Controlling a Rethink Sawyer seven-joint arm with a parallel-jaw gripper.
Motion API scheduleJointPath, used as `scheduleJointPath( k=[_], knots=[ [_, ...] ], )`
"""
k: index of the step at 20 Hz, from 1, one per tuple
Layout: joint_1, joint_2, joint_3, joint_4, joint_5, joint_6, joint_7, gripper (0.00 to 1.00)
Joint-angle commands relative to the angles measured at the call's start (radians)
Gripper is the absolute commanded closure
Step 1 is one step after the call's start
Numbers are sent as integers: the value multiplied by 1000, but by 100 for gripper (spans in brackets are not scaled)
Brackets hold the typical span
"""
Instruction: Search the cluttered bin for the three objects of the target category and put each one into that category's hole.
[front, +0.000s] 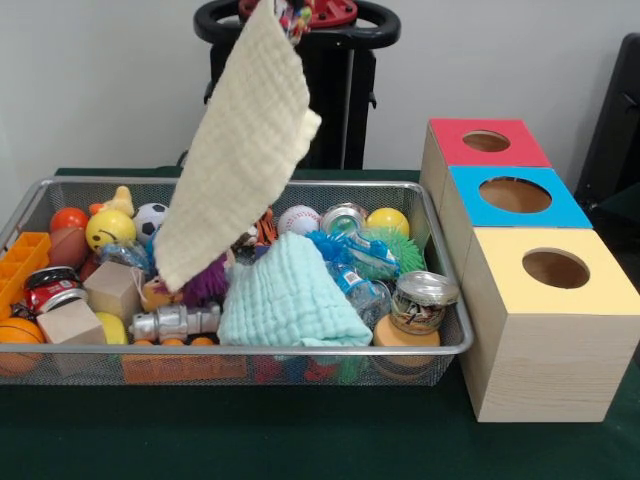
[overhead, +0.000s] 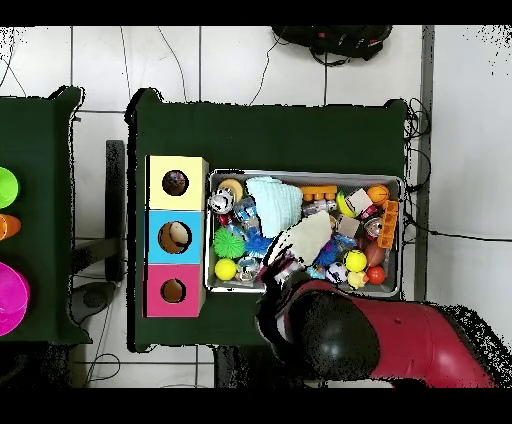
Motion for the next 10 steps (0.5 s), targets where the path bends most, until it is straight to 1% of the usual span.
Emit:
scheduleJointPath(
  k=[1, 2, 3, 4, 5, 6, 7, 10],
  knots=[
    [19, -281, -26, 64, 219, 300, -601, 100],
    [14, -263, -27, 77, 227, 273, -617, 100],
    [5, -228, -17, 95, 221, 216, -627, 100],
    [-5, -185, -5, 107, 204, 161, -626, 100],
    [-12, -132, 7, 117, 167, 101, -603, 100],
    [-14, -98, 8, 121, 142, 59, -597, 100],
    [-13, -74, 4, 119, 119, 40, -590, 100],
    [-7, -74, -12, 128, 136, 16, -626, 100]
  ],
)
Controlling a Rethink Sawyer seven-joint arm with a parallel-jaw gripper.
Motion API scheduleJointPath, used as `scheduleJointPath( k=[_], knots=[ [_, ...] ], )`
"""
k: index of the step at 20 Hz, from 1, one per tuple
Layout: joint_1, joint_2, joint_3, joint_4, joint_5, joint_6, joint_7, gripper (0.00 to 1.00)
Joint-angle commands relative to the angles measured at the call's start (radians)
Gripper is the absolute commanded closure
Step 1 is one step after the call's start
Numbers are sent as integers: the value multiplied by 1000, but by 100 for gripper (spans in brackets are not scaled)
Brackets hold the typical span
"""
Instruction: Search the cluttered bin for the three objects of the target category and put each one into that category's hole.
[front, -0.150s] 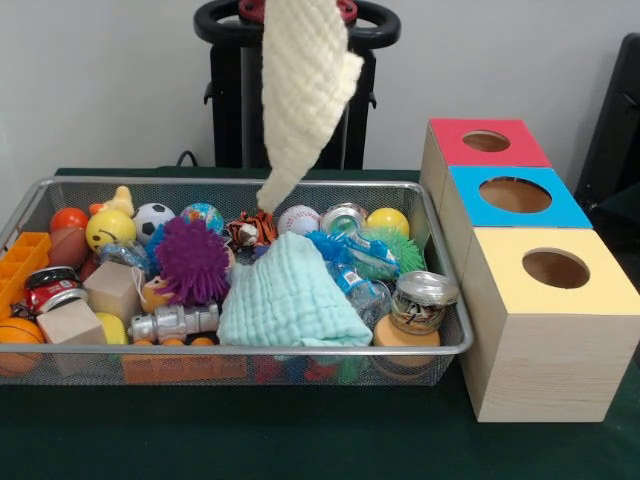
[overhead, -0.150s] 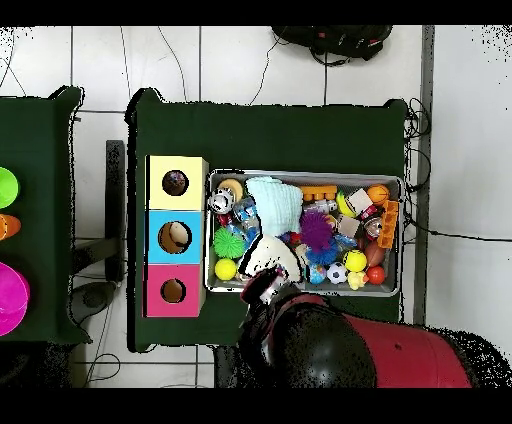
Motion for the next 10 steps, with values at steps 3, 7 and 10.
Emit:
scheduleJointPath(
  k=[3, 7, 10],
  knots=[
    [-20, 75, -11, 127, 13, -113, -345, 100],
    [-18, 83, -14, 121, 5, -108, -328, 100],
    [-21, 90, -11, 119, 4, -108, -324, 100]
  ],
)
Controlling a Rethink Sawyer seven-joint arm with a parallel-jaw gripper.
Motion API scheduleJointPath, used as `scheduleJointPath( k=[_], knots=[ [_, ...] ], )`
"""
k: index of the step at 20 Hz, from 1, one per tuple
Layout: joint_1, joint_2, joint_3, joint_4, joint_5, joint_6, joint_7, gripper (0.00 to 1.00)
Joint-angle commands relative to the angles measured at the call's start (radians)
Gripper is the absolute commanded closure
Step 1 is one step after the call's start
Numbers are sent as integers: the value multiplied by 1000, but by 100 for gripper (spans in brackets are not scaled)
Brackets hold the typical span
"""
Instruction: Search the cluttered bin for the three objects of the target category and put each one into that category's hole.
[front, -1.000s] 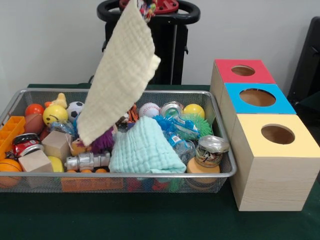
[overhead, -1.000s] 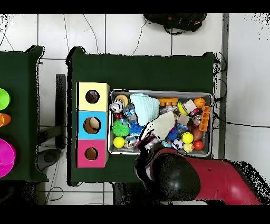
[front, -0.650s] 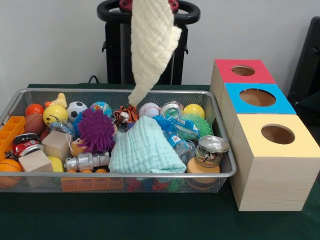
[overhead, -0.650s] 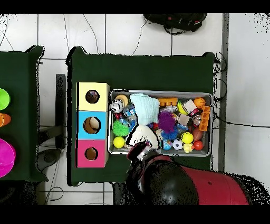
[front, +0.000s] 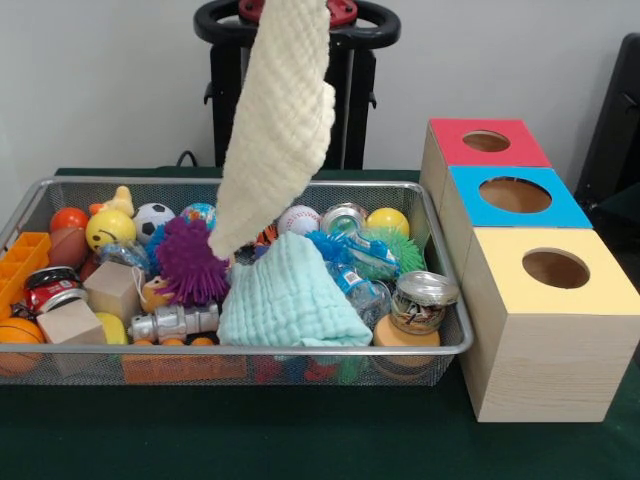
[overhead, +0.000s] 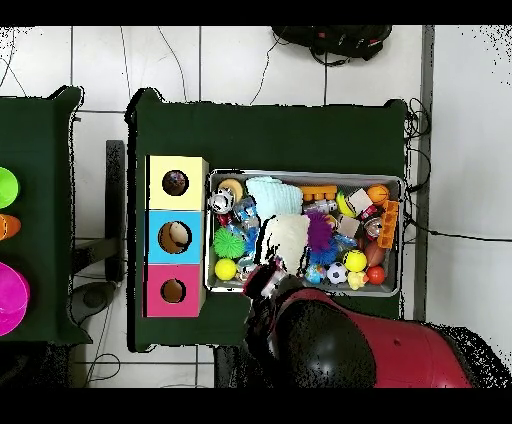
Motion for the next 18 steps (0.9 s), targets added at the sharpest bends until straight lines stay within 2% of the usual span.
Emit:
scheduleJointPath(
  k=[1, 2, 3, 13, 18],
  knots=[
    [-20, 48, -9, 98, 2, -19, -269, 100],
    [-20, 48, -9, 97, 0, -20, -268, 100],
    [-21, 49, -7, 96, 0, -22, -270, 0],
    [-31, 50, 2, 111, 15, -41, -291, 0],
    [-38, 105, 14, 82, -24, -43, -262, 0]
  ],
)
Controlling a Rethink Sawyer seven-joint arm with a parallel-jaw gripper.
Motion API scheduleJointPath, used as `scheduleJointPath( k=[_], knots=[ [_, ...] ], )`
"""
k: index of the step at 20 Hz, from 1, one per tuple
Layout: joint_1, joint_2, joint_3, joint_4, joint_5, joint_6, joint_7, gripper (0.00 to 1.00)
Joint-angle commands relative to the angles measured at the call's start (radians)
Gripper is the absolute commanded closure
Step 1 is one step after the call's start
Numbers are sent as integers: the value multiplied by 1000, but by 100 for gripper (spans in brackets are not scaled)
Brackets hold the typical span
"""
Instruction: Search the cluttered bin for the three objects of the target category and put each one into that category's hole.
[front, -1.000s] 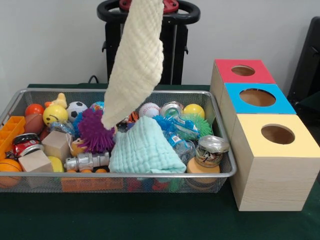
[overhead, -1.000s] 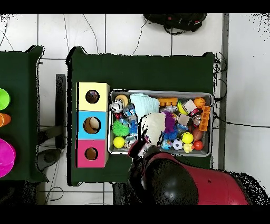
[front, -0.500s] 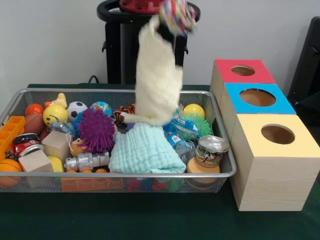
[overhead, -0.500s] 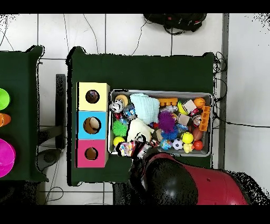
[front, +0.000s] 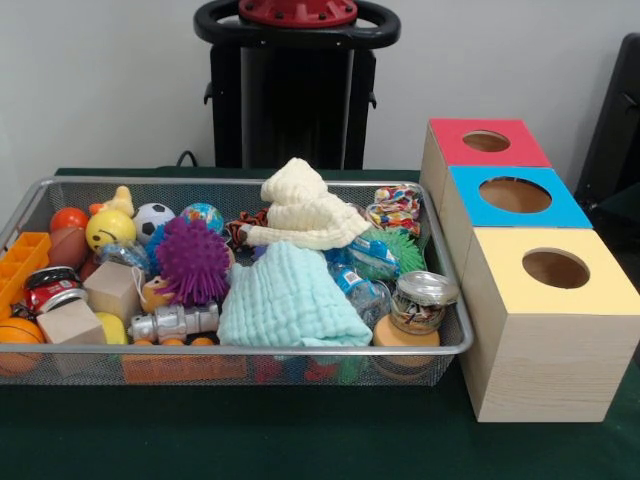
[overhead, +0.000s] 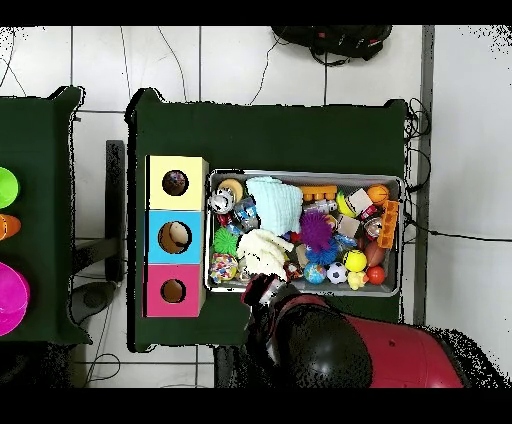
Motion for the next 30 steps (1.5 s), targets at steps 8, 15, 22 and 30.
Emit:
scheduleJointPath(
  k=[8, 15, 22, 30],
  knots=[
    [-16, 134, 0, 2, -107, -46, -194, 0],
    [294, 531, -374, -190, -627, -451, 163, 0],
    [449, 669, -574, -260, -649, -678, 188, 0],
    [467, 647, -611, -217, -565, -687, 114, 0]
  ],
)
